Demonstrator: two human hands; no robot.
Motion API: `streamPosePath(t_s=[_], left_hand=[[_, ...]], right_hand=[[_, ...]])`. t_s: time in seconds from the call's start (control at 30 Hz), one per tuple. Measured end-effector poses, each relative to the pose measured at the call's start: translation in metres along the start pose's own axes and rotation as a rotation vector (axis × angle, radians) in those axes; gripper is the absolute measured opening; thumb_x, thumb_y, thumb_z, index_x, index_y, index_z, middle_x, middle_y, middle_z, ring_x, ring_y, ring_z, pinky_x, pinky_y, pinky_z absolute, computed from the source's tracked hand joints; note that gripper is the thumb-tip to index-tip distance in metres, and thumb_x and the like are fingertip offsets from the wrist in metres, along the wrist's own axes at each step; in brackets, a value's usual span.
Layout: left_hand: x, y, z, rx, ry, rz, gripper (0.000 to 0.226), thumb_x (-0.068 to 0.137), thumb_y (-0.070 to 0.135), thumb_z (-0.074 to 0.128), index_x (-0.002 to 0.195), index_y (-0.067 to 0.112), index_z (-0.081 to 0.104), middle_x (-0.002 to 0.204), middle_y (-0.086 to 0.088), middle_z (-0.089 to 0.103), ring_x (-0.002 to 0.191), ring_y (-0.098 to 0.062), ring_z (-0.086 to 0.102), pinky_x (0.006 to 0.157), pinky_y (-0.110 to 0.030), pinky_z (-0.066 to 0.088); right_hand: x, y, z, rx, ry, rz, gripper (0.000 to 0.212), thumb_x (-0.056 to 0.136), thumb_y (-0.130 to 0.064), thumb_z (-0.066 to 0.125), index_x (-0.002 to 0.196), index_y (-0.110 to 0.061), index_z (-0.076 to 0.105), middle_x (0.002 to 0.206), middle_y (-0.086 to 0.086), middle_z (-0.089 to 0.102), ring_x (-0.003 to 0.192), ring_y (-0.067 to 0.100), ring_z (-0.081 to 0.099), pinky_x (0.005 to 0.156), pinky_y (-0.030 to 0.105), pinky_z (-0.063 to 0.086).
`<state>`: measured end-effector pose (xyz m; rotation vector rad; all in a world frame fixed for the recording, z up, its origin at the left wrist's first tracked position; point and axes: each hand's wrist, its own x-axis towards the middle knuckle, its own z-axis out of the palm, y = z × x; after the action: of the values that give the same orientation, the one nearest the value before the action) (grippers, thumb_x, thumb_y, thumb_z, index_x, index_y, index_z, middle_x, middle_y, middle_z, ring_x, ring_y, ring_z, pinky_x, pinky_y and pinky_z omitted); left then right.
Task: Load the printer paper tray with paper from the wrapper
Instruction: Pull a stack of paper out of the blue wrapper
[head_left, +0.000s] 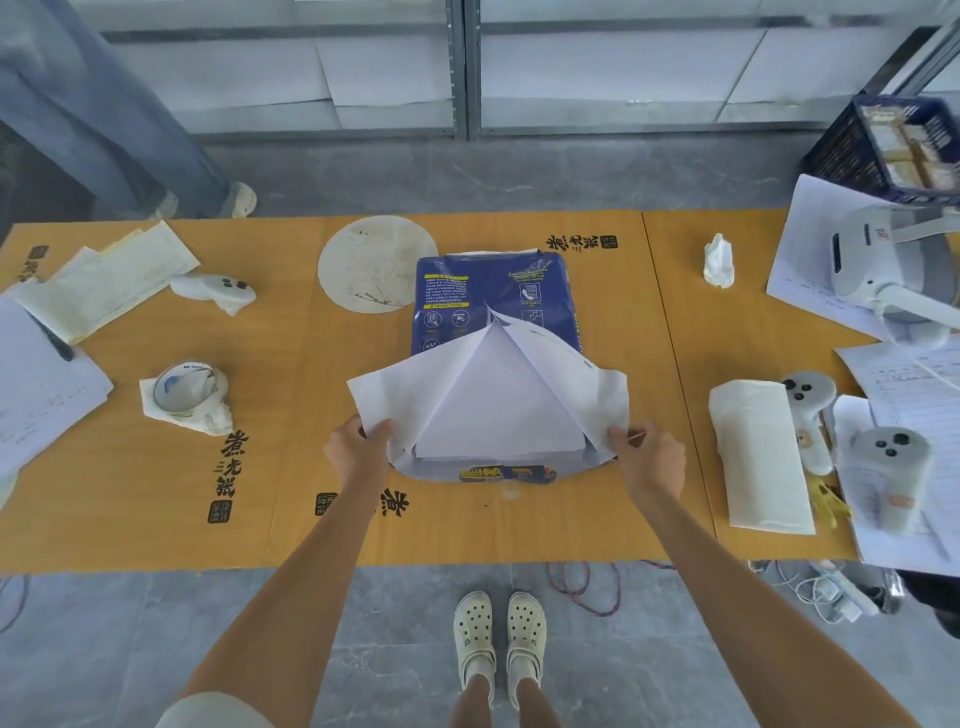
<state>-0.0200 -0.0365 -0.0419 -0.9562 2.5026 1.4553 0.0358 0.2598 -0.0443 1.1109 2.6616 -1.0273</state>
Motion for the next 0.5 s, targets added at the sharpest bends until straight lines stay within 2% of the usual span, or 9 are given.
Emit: streamPosePath(t_s=[0.07, 0.13, 0.17, 0.23, 0.3, 0.4, 0.5], left_hand=[[-0.006, 0.007, -0.002, 0.026, 0.014, 0.041, 0.01, 0.074, 0.007, 0.062, 0.078, 0.003, 0.054, 0.067, -0.006, 0.05, 0.062, -0.024, 0.04, 0.047, -0.024, 0.027], [-0.011, 0.012, -0.004, 0.066, 0.078, 0.111, 0.035, 0.068, 0.002, 0.066, 0.1, 0.003, 0.052, 0.088, -0.005, 0.051, 0.073, -0.024, 0.045, 0.055, -0.029, 0.036], [-0.012, 0.012, -0.004, 0.098, 0.126, 0.167, 0.046, 0.063, -0.002, 0.067, 0.105, 0.003, 0.049, 0.096, -0.006, 0.049, 0.078, -0.024, 0.045, 0.059, -0.033, 0.037], [-0.014, 0.012, -0.004, 0.212, 0.176, 0.306, 0.051, 0.059, -0.009, 0.064, 0.104, 0.004, 0.045, 0.101, -0.011, 0.048, 0.083, -0.028, 0.046, 0.06, -0.035, 0.037], [-0.02, 0.013, -0.005, 0.308, 0.148, 0.395, 0.044, 0.062, -0.013, 0.057, 0.099, 0.005, 0.043, 0.1, -0.015, 0.049, 0.081, -0.032, 0.048, 0.055, -0.036, 0.035], [-0.029, 0.016, -0.006, 0.336, 0.129, 0.44, 0.047, 0.069, -0.015, 0.054, 0.111, 0.003, 0.043, 0.113, -0.017, 0.05, 0.079, -0.033, 0.051, 0.051, -0.035, 0.035], [-0.039, 0.021, -0.011, 0.266, 0.153, 0.435, 0.049, 0.072, -0.014, 0.052, 0.117, 0.001, 0.041, 0.121, -0.017, 0.049, 0.075, -0.025, 0.043, 0.052, -0.033, 0.034]], right_hand=[[-0.003, -0.005, -0.003, -0.051, 0.034, -0.007, 0.021, 0.082, -0.026, 0.062, 0.091, -0.008, 0.054, 0.079, 0.006, 0.058, 0.069, 0.024, 0.053, 0.05, 0.024, 0.034], [-0.006, -0.009, -0.006, -0.093, 0.057, -0.057, 0.019, 0.078, -0.019, 0.061, 0.087, -0.01, 0.047, 0.082, 0.008, 0.056, 0.069, 0.026, 0.051, 0.053, 0.028, 0.035], [-0.007, -0.011, -0.008, -0.119, 0.059, -0.104, 0.017, 0.078, -0.014, 0.06, 0.085, -0.01, 0.045, 0.082, 0.008, 0.054, 0.069, 0.026, 0.049, 0.052, 0.027, 0.033], [-0.01, -0.015, -0.012, -0.19, 0.032, -0.228, 0.009, 0.08, -0.006, 0.057, 0.083, -0.008, 0.049, 0.085, 0.009, 0.055, 0.069, 0.025, 0.047, 0.051, 0.025, 0.031], [-0.013, -0.019, -0.014, -0.261, -0.017, -0.329, 0.005, 0.083, -0.004, 0.057, 0.086, -0.005, 0.06, 0.091, 0.012, 0.063, 0.072, 0.026, 0.054, 0.056, 0.026, 0.039], [-0.019, -0.023, -0.014, -0.316, -0.106, -0.368, 0.014, 0.083, -0.008, 0.055, 0.089, -0.006, 0.068, 0.094, 0.014, 0.069, 0.081, 0.033, 0.063, 0.062, 0.03, 0.046], [-0.025, -0.023, -0.012, -0.335, -0.162, -0.354, 0.017, 0.085, -0.012, 0.053, 0.088, -0.009, 0.07, 0.092, 0.015, 0.07, 0.082, 0.035, 0.063, 0.063, 0.032, 0.049]])
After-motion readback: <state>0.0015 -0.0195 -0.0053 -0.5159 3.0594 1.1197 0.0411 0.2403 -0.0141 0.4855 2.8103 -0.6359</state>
